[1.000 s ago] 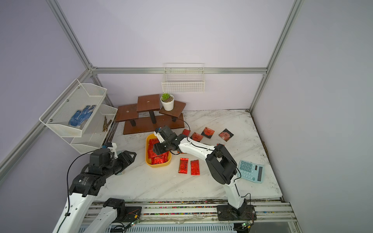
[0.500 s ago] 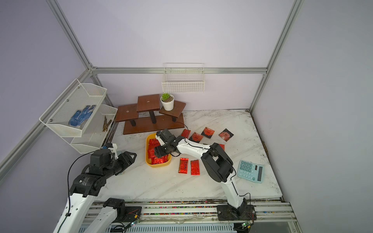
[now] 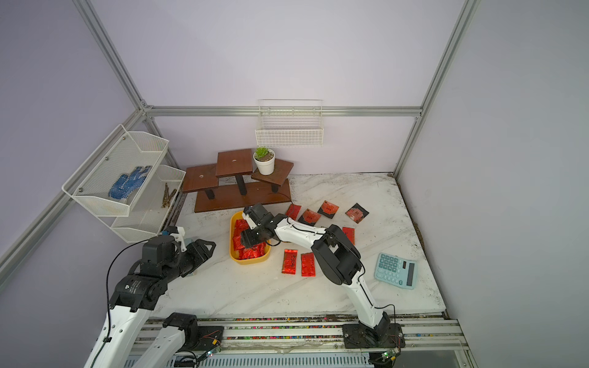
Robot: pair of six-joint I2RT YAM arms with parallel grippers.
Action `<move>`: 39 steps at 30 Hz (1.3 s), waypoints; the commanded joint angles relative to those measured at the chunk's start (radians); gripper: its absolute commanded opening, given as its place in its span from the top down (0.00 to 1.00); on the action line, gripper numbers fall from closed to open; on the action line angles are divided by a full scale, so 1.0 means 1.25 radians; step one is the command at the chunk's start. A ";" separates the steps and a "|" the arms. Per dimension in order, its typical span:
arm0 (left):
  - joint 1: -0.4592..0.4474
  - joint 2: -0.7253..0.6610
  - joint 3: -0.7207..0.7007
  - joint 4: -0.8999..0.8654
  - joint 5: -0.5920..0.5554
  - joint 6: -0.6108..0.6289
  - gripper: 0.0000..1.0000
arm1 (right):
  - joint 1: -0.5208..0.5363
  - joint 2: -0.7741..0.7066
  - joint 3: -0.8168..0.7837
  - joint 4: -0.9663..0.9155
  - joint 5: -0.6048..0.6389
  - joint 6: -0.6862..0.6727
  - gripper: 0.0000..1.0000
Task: Take the tea bags out of the storage box
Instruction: Pick up the tea bag from the storage box.
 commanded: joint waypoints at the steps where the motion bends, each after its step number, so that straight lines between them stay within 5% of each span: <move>1: 0.008 -0.008 -0.009 0.022 0.005 -0.005 0.37 | 0.004 0.022 0.015 -0.009 -0.032 0.011 0.42; 15: 0.007 -0.015 -0.006 0.017 0.008 -0.009 0.37 | -0.001 -0.017 -0.001 0.033 -0.081 0.048 1.00; 28: 0.008 -0.023 0.001 0.020 0.022 -0.004 0.37 | -0.049 -0.162 -0.139 0.173 -0.148 0.146 1.00; 39: 0.002 0.033 -0.010 0.086 0.078 -0.024 0.42 | -0.133 -0.393 -0.375 0.271 -0.091 0.275 1.00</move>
